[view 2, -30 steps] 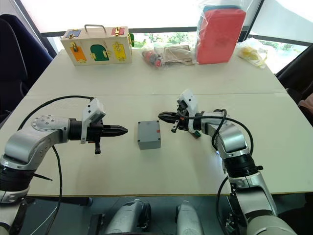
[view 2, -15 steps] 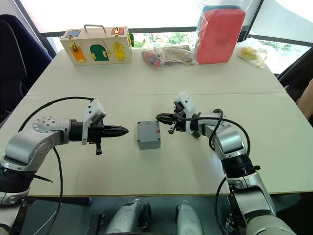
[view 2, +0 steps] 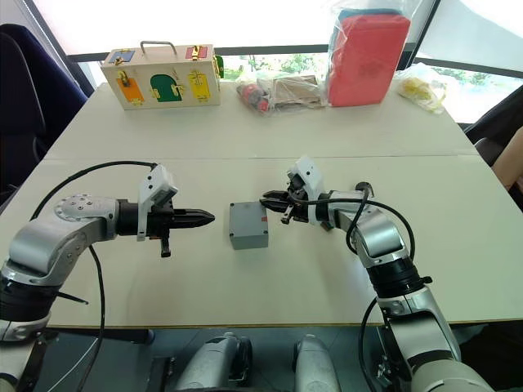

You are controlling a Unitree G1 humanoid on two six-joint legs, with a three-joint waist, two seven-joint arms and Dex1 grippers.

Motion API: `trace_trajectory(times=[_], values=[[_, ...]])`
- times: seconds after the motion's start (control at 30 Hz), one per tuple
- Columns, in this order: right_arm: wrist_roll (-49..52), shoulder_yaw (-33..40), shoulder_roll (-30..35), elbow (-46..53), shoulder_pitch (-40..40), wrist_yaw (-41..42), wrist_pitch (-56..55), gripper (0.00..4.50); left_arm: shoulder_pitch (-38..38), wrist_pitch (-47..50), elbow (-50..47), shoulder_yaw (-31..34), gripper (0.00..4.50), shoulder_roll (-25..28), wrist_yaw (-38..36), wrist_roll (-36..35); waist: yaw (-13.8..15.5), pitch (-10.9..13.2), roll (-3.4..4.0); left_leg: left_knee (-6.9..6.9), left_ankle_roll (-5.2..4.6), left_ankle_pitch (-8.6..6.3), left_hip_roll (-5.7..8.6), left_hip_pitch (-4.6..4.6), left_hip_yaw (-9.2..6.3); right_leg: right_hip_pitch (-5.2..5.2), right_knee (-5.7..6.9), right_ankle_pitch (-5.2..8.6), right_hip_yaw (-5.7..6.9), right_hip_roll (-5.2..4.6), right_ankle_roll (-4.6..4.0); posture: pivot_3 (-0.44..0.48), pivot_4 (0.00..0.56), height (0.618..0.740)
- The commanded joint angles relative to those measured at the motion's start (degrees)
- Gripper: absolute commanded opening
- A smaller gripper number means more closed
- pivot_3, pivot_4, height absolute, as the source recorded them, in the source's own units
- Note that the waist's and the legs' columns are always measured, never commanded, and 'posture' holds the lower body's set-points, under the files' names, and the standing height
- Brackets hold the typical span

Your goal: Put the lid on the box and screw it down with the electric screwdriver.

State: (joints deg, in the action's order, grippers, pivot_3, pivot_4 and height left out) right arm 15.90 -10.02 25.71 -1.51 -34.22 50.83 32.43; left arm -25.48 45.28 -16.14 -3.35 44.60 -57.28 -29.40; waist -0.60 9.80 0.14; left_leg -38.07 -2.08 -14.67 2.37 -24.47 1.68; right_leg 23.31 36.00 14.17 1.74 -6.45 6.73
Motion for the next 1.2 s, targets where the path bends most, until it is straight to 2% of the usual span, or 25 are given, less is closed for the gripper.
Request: trace_trajectory(times=[0.03, 0.07, 0.23, 0.43, 0.47, 0.57, 0.67, 0.73, 0.9, 0.97, 1.2], values=[[0.89, 1.81, 0.34, 1.65, -0.89, -0.38, 0.18, 2.37, -1.26, -1.09, -1.17, 1.35, 0.00, -0.21, -0.10, -0.91, 0.00, 0.00, 0.00, 0.00, 0.00, 0.00, 0.00, 0.00, 0.00, 0.00, 0.00, 0.00, 0.00, 0.00, 0.00, 0.000, 0.150, 0.740], [1.71, 2.71, 0.78, 2.50, -1.19, -0.33, 1.11, 2.61, -1.51, -1.11, -1.11, 1.32, 0.00, -0.30, -0.16, -0.97, 0.01, 0.00, 0.00, 0.00, 0.00, 0.00, 0.00, 0.00, 0.00, 0.00, 0.00, 0.00, 0.00, 0.00, 0.00, 0.000, 0.150, 0.740], [7.51, 10.12, 5.87, 7.75, -2.77, -1.20, 11.52, 2.61, -4.34, -1.43, -0.92, 1.20, 0.00, -0.96, -1.40, -1.84, 0.36, 0.00, 0.00, 0.00, 0.00, 0.00, 0.01, -0.01, 0.00, -0.01, 0.00, 0.00, 0.00, -0.01, 0.00, 0.000, 0.150, 0.740], [15.13, 20.56, 17.20, 8.05, -12.10, -5.45, 38.74, 4.30, -9.03, -4.55, -0.79, -2.69, 0.00, -1.98, -6.13, -1.43, 0.96, 0.01, 0.01, -0.01, -0.07, -0.04, 0.00, 0.00, 0.01, 0.02, -0.09, 0.01, 0.00, -0.04, -0.01, 0.000, 0.150, 0.740], [14.13, 21.07, 19.36, 6.42, -14.63, -7.74, 44.43, 4.47, -9.59, -5.63, -0.54, -3.30, 0.00, -1.99, -7.36, -1.13, 1.01, 0.01, 0.01, -0.01, -0.11, -0.06, 0.00, 0.00, 0.01, 0.03, -0.12, 0.02, -0.01, -0.06, -0.04, 0.000, 0.150, 0.740], [13.13, 20.89, 22.92, 3.95, -18.38, -11.08, 54.04, 4.47, -10.38, -7.28, -0.08, -4.32, 0.00, -1.96, -8.99, -0.55, 0.99, 0.00, 0.00, 0.02, -0.25, -0.15, -0.02, -0.01, 0.01, 0.05, -0.14, 0.04, -0.01, -0.22, -0.07, 0.000, 0.150, 0.740], [20.74, 7.73, 36.83, 2.40, -17.79, -5.03, 59.65, 4.47, -10.75, -9.81, 0.04, -5.97, 0.00, -1.41, -11.40, 0.68, 1.29, 0.03, 0.04, 0.12, -0.33, -0.20, -0.01, -0.05, 0.01, 0.09, -0.22, 0.07, -0.02, -0.32, -0.14, 0.000, 0.150, 0.740], [23.21, 2.42, 40.88, 0.29, -17.66, -5.16, 60.07, 4.47, -11.01, -11.14, -0.26, -7.11, 0.00, -1.50, -12.61, 1.40, 1.15, 0.03, 0.05, 0.11, -0.38, -0.24, 0.00, -0.07, -0.01, 0.06, -0.35, 0.11, -0.02, -0.35, -0.22, 0.000, 0.150, 0.740], [26.05, -3.76, 43.02, -2.42, -16.34, -6.58, 60.07, 4.47, -10.69, -12.29, -1.14, -8.27, 0.00, -3.16, -12.00, 2.39, 0.08, 0.03, 0.06, 0.09, -0.47, -0.29, -0.01, -0.07, 0.03, -0.04, -0.55, 0.14, -0.07, -0.38, -0.34, 0.000, 0.150, 0.740], [26.45, -5.44, 43.19, -3.22, -16.34, -8.10, 60.07, 4.47, -10.12, -12.33, -1.57, -8.27, 0.00, -3.59, -11.52, 2.50, -0.08, 0.03, 0.06, 0.11, -0.47, -0.29, -0.01, -0.08, 0.03, 0.00, -0.53, 0.03, -0.07, -0.36, -0.14, 0.000, 0.150, 0.740], [28.69, -11.31, 39.09, -9.92, -20.84, -13.42, 60.07, 4.47, -8.07, -12.07, -2.87, -8.56, 0.00, -5.13, -9.41, 2.96, -0.05, 0.03, 0.06, 0.06, -0.47, -0.28, -0.02, -0.13, 0.03, 0.03, -0.52, 0.03, -0.05, -0.33, -0.13, 0.000, 0.150, 0.740]])
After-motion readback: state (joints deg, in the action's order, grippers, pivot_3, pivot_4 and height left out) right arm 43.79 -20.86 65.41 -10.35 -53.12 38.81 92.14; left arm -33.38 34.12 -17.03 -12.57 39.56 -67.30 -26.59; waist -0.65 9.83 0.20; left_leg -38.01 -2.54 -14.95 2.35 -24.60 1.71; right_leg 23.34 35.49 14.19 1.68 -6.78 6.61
